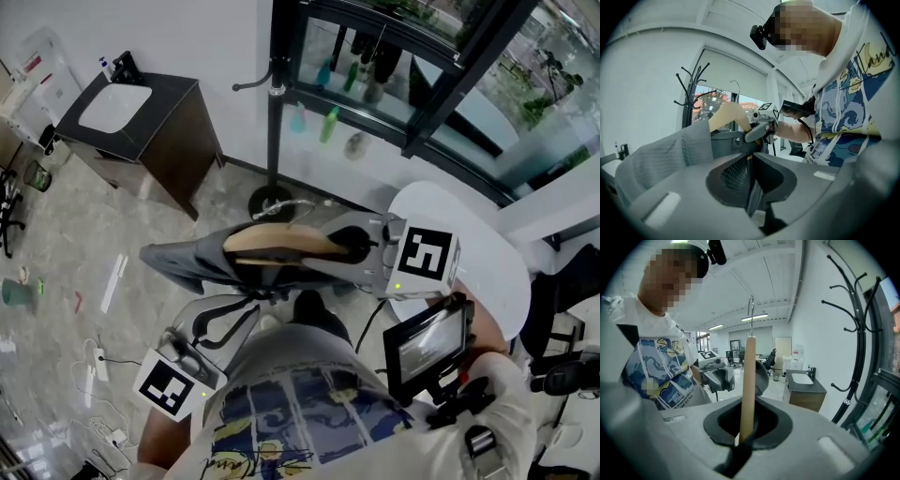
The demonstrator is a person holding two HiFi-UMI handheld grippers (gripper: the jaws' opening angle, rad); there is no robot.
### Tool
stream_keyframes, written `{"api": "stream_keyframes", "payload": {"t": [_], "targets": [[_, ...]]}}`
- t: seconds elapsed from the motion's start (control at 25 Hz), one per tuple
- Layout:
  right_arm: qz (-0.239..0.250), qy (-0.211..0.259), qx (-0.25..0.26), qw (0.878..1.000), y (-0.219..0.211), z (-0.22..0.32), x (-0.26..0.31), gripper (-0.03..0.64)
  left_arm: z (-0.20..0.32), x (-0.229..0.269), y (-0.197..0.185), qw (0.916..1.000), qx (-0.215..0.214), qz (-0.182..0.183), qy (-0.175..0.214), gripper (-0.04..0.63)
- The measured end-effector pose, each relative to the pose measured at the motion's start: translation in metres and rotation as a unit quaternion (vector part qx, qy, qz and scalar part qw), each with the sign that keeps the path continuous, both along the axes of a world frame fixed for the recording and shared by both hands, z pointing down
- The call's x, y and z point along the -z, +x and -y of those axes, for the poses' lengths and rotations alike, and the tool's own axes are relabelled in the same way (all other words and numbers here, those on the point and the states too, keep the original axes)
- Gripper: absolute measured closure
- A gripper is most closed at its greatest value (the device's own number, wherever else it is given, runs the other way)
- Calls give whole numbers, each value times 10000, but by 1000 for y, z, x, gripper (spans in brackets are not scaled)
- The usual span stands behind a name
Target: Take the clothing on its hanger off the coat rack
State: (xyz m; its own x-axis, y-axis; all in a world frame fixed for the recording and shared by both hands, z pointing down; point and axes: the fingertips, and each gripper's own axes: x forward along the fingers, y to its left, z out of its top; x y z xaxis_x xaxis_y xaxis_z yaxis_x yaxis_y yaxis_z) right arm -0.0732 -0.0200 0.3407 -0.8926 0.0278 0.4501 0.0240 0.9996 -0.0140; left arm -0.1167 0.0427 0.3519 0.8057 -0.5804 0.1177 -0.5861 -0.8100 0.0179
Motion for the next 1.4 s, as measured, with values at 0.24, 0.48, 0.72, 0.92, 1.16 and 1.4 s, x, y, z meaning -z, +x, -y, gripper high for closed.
{"api": "stream_keyframes", "payload": {"t": [0.24, 0.48, 0.72, 0.92, 1.16, 1.4], "targets": [[17, -7, 34, 10000, 1, -1, 0, 595, 2, -3, 0, 10000, -53, 56, -26, 555], [-31, -10, 64, 10000, 3, -2, 0, 594, 4, -3, 2, 9999, -97, 111, -58, 555], [-80, -20, 63, 9999, 9, -4, -5, 594, 4, -5, 7, 9999, -126, 105, -43, 555], [-93, -5, 51, 9999, 11, -5, -4, 594, 5, -4, 10, 9998, -157, 91, -43, 555], [-66, -14, 20, 10000, 9, -3, -5, 594, 8, -7, 6, 9998, -162, 89, -62, 555], [-88, -42, 22, 9999, 5, -1, -2, 594, 9, -5, 3, 9997, -194, 82, -113, 555]]}}
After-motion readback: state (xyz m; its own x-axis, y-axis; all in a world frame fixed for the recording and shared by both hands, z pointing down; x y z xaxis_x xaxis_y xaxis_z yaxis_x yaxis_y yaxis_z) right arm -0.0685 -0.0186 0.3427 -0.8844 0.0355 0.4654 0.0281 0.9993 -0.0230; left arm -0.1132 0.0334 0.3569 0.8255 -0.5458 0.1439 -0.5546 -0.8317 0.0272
